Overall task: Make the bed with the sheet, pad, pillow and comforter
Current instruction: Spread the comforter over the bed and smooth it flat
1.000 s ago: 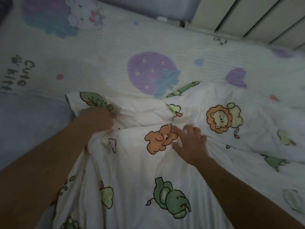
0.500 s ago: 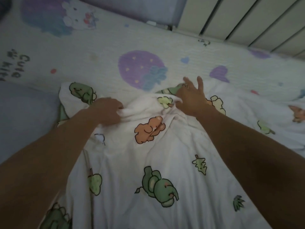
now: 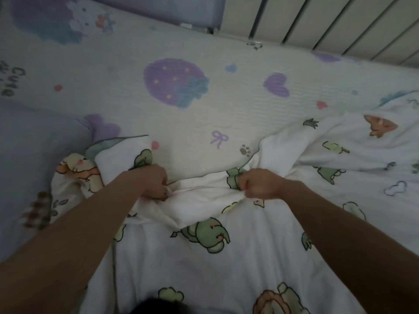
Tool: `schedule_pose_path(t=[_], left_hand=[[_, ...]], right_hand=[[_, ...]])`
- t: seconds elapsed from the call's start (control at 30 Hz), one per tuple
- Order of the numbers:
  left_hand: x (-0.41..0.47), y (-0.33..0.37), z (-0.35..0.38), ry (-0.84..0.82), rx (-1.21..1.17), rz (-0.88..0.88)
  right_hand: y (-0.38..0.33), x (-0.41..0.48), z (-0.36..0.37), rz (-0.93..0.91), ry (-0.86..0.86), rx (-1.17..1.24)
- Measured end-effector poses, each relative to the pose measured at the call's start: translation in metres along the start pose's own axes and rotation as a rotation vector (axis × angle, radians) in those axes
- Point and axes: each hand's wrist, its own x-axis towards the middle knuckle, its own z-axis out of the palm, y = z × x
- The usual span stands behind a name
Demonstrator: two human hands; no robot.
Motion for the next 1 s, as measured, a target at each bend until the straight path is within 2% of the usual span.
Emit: schedule_pose_path(t=[0.13,0.17,0.3,0.4,0.53,0.6,0.67,0.8,1.0], left_hand=[[-0.015,0.002,0.015,0.067,0.168,0.041],[-0.021,0.002,0.018,0.104,0.189,0.051],[-0.048,-0.001,0.018,0.371,0.25,0.042],[-0.067,-0.001,0.009,0.589,0.283,-0.024],[-0.077,-0.008,-0.03,0.894,0.221,-0.141],[-0.07,-0.012,-0.058,1.029,0.214,-0.185],[-0.054,-0.015,-0.089,1.098,0.193,-0.224],[-0.024,-0.018,-0.125,1.223,0.152,-0.262],[0.035,-0.035,-0.183,1.362,-0.124,-0.342]], right_hand=[[0.007,0.0,-0.012,0.105,0.456,0.164],[0.007,-0.003,-0.014,0.146,0.481,0.152],[0.013,-0.014,-0.012,0.258,0.302,-0.133],[0.022,-0.016,-0.008,0.321,0.453,-0.213],[0.016,-0.011,-0.038,0.34,0.812,-0.064],[0.01,-0.004,-0.061,0.34,0.925,0.029],[0.01,0.013,-0.087,0.316,1.021,0.166],[0.011,0.048,-0.124,0.196,1.113,0.441],[0.026,0.113,-0.155,0.06,1.114,0.406]])
